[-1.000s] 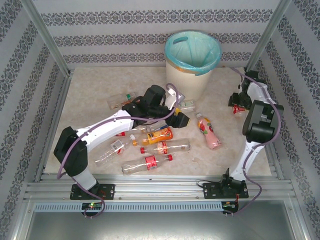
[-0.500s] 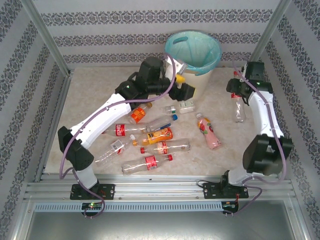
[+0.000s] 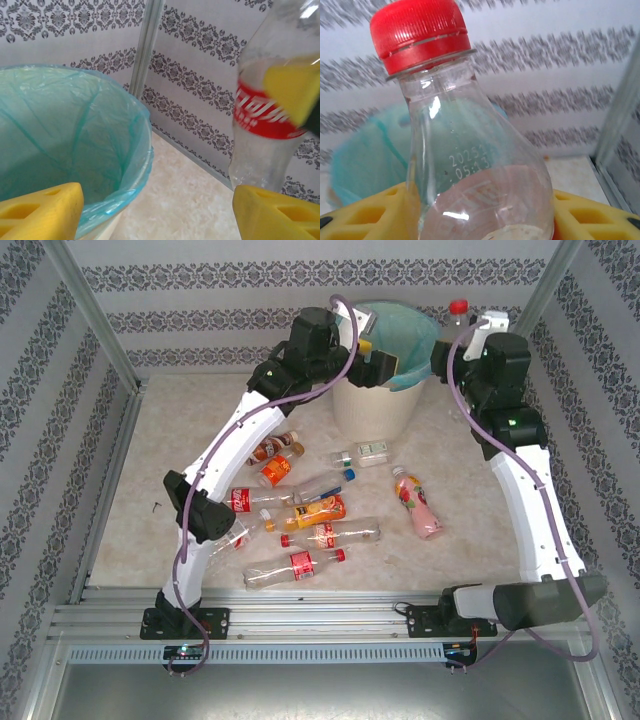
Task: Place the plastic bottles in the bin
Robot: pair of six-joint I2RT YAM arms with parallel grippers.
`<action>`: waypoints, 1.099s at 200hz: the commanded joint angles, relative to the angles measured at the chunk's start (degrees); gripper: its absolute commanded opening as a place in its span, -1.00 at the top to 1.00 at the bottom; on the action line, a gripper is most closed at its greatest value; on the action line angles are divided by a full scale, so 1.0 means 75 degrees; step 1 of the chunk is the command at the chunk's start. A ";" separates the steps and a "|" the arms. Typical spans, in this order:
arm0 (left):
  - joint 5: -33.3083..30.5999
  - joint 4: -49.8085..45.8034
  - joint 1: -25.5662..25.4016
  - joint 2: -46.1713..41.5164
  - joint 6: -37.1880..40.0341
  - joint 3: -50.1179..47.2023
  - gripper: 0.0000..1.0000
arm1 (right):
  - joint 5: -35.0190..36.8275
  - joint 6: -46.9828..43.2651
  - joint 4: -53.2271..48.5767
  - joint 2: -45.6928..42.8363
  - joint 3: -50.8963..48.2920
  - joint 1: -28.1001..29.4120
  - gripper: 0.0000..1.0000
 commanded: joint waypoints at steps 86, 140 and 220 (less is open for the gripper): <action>-0.0173 -0.0246 0.0296 -0.0146 -0.0126 0.0309 -0.57 | -0.0941 -0.0475 0.2445 0.4005 0.3538 0.0556 0.09; -0.0264 -0.0530 0.0293 -0.0312 0.0073 0.0179 -0.57 | -0.1270 0.0210 0.2652 0.5279 0.3852 0.0349 0.00; -0.0205 -0.0569 0.0296 -0.0346 -0.0021 0.0114 -0.59 | -0.0417 0.0087 0.1964 0.5217 0.3622 0.0168 -0.37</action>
